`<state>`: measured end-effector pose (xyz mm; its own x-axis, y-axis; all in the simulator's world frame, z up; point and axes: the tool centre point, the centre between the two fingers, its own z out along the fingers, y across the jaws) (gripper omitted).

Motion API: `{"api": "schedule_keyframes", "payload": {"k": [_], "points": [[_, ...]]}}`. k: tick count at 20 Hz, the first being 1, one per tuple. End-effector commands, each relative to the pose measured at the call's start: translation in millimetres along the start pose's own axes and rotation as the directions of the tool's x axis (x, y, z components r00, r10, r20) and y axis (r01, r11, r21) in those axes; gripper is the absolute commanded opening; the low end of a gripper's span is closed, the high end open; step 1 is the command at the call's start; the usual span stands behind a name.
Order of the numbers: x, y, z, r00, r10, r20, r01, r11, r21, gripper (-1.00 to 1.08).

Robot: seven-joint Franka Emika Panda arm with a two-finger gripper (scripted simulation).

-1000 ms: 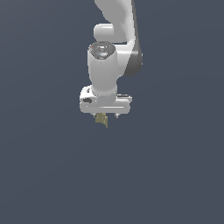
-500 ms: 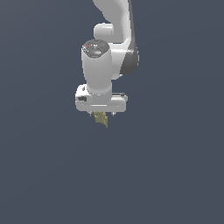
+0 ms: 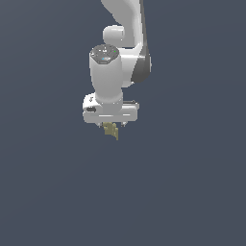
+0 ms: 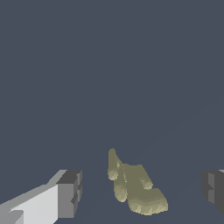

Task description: Pick up the object and move it to a goal position.

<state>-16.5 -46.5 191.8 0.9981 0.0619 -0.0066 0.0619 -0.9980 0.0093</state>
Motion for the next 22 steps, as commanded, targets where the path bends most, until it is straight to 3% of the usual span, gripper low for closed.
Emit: {"api": "schedule_keyframes", "payload": {"k": [1,11,16,22], "points": [[-2.4,0.7,2.0,0.999,-0.042,0.000,0.042,0.999,0.000,1.00],[-16.1,4.0,12.8,0.962,-0.275,-0.002,0.275,0.962,0.003,1.00],[-23.6,5.5,18.3,0.919,-0.394,-0.004,0.394,0.919,0.003,1.00],[-32.9,7.0,24.9,0.849,-0.528,-0.005,0.528,0.849,0.003,1.00]]}}
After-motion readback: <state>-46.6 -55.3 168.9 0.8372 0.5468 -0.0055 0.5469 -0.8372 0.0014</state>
